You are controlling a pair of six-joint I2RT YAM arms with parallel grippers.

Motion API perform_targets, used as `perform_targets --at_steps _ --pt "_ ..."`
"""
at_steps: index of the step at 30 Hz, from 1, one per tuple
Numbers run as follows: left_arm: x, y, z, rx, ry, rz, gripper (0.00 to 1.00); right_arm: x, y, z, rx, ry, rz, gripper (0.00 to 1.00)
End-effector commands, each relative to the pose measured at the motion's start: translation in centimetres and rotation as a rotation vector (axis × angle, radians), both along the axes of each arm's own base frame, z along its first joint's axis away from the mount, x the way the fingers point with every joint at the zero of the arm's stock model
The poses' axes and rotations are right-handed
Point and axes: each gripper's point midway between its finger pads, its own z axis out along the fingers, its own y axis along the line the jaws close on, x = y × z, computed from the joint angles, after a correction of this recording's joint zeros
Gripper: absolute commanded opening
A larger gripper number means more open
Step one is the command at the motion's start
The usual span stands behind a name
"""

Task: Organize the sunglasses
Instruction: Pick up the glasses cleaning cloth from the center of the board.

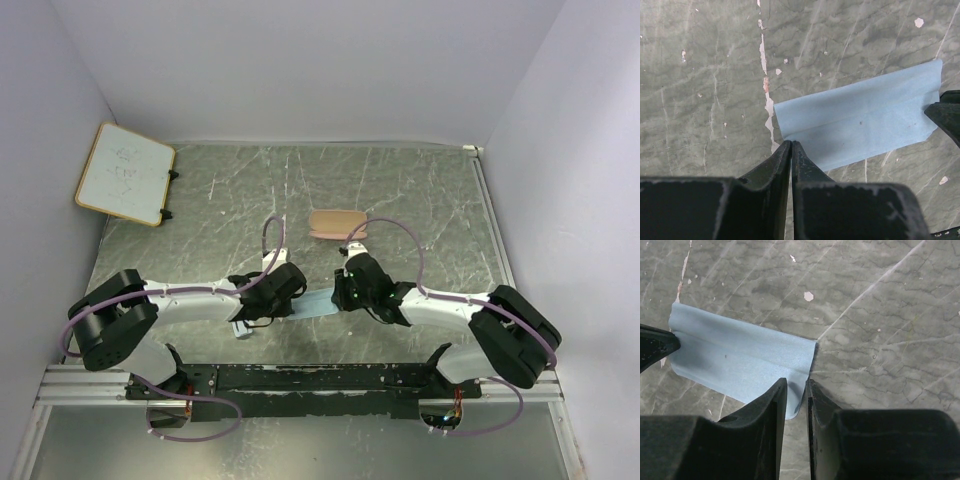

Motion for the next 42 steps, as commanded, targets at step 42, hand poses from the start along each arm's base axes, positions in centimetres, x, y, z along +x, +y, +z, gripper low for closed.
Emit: perform_targets --at_steps 42 --pt "0.8 -0.9 1.2 0.011 -0.049 -0.054 0.07 -0.6 0.1 0.4 -0.003 -0.006 -0.014 0.0"
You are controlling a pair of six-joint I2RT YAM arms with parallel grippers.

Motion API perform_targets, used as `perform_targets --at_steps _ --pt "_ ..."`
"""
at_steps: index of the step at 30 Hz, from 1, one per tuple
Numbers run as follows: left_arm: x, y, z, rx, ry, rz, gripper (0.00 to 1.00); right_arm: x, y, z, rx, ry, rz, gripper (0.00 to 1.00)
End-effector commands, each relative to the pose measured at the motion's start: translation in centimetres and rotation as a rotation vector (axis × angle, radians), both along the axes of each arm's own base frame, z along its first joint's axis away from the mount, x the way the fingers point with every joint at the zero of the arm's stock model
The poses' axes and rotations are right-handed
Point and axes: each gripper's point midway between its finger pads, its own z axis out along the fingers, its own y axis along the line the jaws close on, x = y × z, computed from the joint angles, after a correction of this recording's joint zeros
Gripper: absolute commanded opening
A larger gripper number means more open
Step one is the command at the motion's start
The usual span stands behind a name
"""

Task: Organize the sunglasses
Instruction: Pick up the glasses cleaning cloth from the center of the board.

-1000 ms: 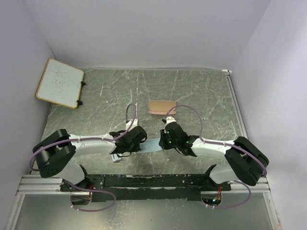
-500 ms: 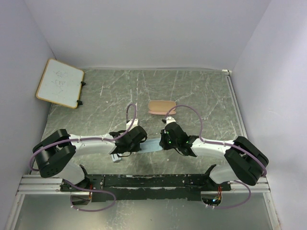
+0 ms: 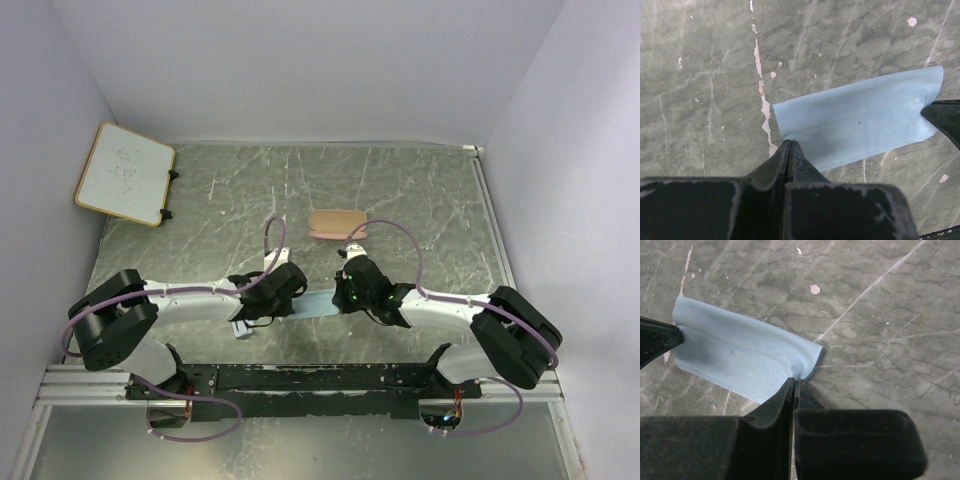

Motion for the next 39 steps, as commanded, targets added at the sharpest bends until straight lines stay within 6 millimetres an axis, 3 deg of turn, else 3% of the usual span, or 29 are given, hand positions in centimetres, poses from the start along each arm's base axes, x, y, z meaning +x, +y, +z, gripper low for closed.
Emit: perform_targets --at_steps 1,10,39 --pt "0.8 -0.9 1.2 0.003 -0.04 -0.029 0.07 0.1 -0.2 0.7 0.001 -0.016 -0.017 0.0" --pt "1.8 -1.5 2.7 0.022 -0.09 -0.063 0.07 0.8 0.1 1.7 0.002 -0.04 -0.028 0.0" --pt "3.1 -2.0 4.8 0.048 -0.161 -0.112 0.07 2.2 -0.9 4.2 -0.02 -0.115 -0.088 0.0"
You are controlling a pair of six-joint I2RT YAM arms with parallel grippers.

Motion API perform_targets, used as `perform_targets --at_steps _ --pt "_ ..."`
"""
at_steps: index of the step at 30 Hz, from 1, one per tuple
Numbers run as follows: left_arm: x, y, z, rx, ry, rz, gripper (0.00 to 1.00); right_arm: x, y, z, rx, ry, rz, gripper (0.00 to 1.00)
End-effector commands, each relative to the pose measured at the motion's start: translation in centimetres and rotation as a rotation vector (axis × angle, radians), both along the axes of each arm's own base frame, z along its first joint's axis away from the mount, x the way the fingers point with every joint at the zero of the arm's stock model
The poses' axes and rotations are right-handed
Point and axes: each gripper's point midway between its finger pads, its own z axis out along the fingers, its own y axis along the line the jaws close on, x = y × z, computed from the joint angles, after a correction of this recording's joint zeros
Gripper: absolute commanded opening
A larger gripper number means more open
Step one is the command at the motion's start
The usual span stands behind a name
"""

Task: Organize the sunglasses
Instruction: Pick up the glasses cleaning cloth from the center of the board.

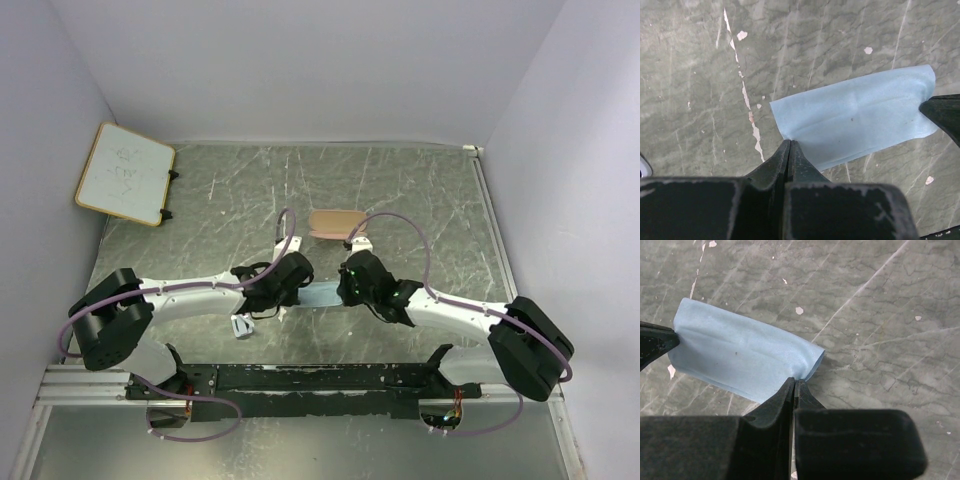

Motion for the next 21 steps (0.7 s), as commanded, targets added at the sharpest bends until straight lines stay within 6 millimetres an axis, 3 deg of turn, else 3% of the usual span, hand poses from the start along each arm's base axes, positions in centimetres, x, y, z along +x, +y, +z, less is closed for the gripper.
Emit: perform_targets --at_steps 1,21 --pt "1.2 -0.9 2.0 -0.007 -0.061 -0.022 0.07 0.9 0.2 1.5 0.005 -0.044 -0.018 0.0" --pt "5.0 -2.1 2.6 -0.028 -0.092 -0.076 0.07 2.9 -0.3 2.4 -0.043 -0.093 -0.082 0.0"
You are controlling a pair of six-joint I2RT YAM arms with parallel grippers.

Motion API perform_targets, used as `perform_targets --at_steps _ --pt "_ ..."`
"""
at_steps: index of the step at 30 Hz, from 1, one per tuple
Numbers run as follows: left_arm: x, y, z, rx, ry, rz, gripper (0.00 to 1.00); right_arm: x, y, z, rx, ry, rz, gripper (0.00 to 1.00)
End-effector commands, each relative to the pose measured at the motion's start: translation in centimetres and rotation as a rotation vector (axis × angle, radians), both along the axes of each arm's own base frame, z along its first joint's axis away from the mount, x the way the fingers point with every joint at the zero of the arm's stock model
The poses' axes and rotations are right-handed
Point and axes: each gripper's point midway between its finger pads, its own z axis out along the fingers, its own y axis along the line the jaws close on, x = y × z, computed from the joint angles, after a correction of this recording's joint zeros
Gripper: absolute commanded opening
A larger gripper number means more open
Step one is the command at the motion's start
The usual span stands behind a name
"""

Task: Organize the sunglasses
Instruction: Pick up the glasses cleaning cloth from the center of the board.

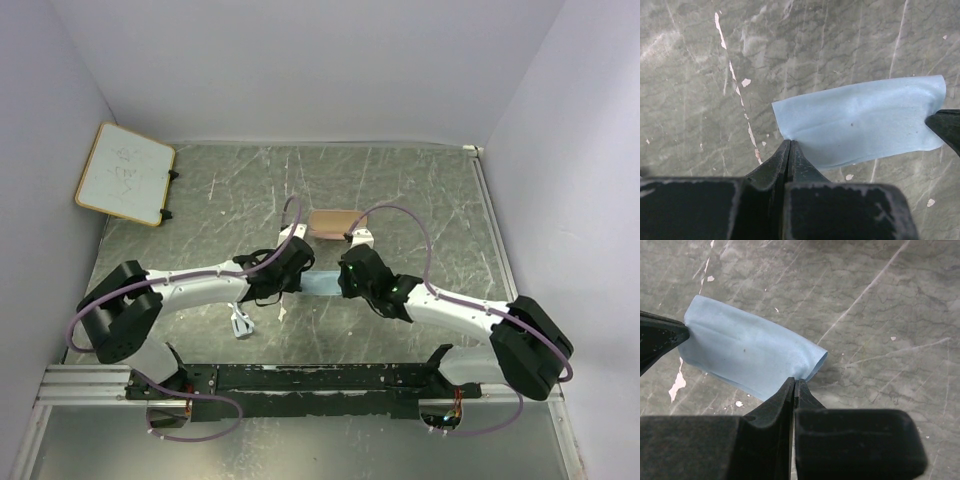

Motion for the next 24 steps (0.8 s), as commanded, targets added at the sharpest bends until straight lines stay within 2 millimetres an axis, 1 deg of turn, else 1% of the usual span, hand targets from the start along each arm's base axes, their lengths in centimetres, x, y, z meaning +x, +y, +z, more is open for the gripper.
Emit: perform_targets --at_steps 1,11,24 --pt "1.7 -1.4 1.4 -0.045 -0.034 -0.039 0.07 1.1 -0.2 0.5 -0.027 -0.023 -0.028 0.0" --pt "3.9 -1.9 1.5 -0.048 -0.046 -0.074 0.07 3.0 -0.3 0.8 -0.041 -0.032 -0.06 0.0" --pt "6.9 -2.9 2.9 -0.054 -0.073 -0.102 0.07 5.8 -1.3 2.2 -0.048 -0.051 -0.108 0.0"
